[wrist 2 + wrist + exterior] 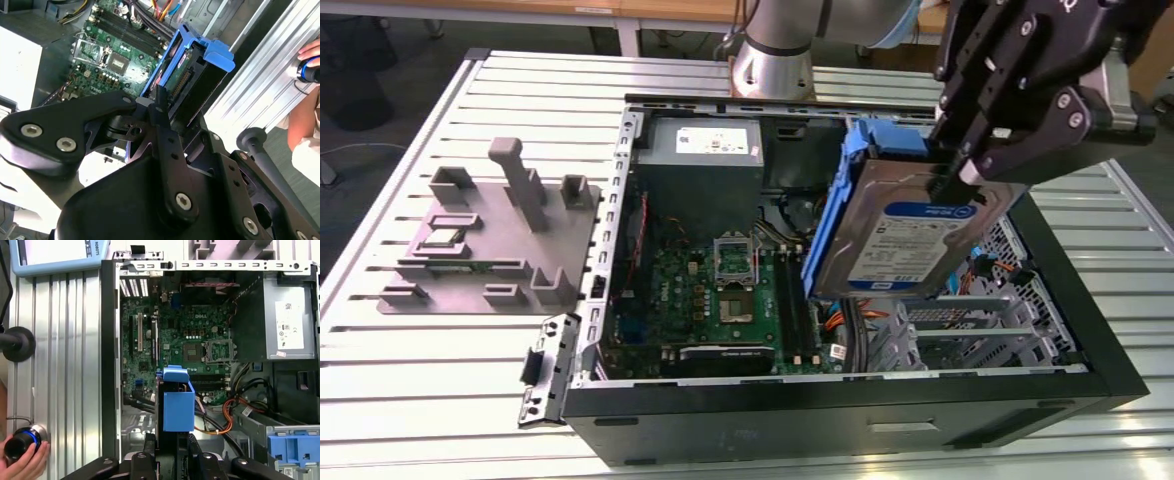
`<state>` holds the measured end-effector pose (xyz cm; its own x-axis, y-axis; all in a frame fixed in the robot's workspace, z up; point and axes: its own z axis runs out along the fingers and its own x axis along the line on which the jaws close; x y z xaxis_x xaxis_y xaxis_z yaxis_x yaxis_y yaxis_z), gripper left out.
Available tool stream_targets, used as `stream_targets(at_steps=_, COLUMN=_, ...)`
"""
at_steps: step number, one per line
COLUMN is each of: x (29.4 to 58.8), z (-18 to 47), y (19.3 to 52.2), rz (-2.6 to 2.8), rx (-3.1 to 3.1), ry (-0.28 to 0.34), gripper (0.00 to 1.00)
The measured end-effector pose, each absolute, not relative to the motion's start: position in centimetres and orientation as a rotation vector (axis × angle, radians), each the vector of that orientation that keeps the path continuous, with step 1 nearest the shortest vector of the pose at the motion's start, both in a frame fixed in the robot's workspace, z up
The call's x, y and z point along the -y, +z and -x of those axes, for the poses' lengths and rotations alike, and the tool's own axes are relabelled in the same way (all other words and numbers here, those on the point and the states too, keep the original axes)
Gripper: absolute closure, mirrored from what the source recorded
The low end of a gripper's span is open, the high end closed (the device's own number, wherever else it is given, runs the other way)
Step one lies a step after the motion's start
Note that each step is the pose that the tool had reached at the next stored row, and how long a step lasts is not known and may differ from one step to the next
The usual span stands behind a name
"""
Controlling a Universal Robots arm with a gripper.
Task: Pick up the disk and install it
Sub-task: 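Pick up the disk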
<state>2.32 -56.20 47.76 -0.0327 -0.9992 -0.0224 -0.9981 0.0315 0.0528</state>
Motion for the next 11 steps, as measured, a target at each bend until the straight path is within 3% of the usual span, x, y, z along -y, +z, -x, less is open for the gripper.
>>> stream_targets(at_steps=11, x=56.9, z=-3.6, y=47.7, rz=-2.17, rx=2.241, ry=-0.084, gripper=0.65)
